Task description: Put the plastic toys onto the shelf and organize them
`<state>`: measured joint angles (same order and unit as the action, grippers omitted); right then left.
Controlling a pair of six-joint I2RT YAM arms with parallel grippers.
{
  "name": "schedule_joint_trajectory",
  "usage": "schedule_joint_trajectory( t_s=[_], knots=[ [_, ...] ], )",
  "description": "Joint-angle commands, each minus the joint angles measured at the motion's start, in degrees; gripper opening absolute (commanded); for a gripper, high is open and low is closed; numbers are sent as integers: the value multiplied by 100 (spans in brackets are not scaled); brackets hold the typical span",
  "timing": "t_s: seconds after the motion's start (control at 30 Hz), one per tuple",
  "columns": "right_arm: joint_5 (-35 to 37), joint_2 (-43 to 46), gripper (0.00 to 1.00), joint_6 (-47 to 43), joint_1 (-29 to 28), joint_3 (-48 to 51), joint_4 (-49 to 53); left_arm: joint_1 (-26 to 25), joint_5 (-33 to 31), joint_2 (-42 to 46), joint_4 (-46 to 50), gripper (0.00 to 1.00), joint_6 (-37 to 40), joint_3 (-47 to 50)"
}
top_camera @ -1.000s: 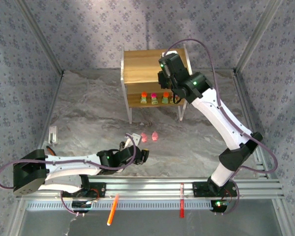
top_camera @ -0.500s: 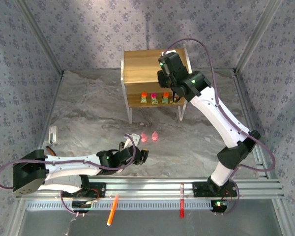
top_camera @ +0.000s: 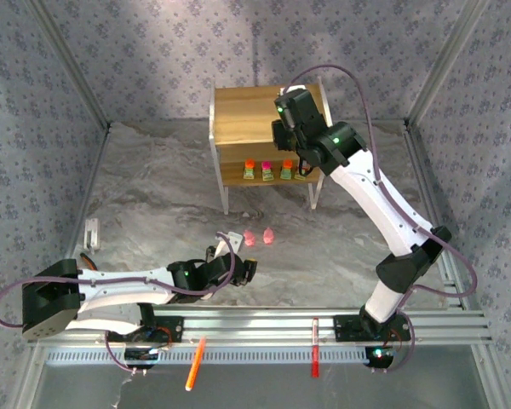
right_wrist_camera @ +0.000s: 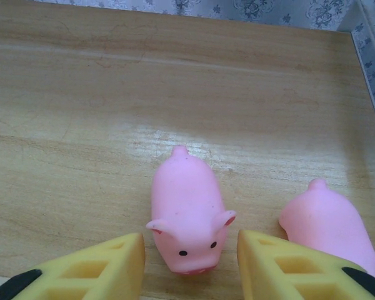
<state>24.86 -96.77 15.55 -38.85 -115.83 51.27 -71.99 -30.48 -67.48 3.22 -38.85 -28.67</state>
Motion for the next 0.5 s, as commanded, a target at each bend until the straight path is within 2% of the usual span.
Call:
schedule_joint_trajectory(
  t_s=[0.0, 0.47],
  knots=[
    [148, 199, 45, -96, -20, -185, 101, 27, -143, 92, 54, 85, -17, -35],
    [418, 847, 45, -88, -326, 219, 25, 36, -233, 35, 248, 85, -6, -230]
  ],
)
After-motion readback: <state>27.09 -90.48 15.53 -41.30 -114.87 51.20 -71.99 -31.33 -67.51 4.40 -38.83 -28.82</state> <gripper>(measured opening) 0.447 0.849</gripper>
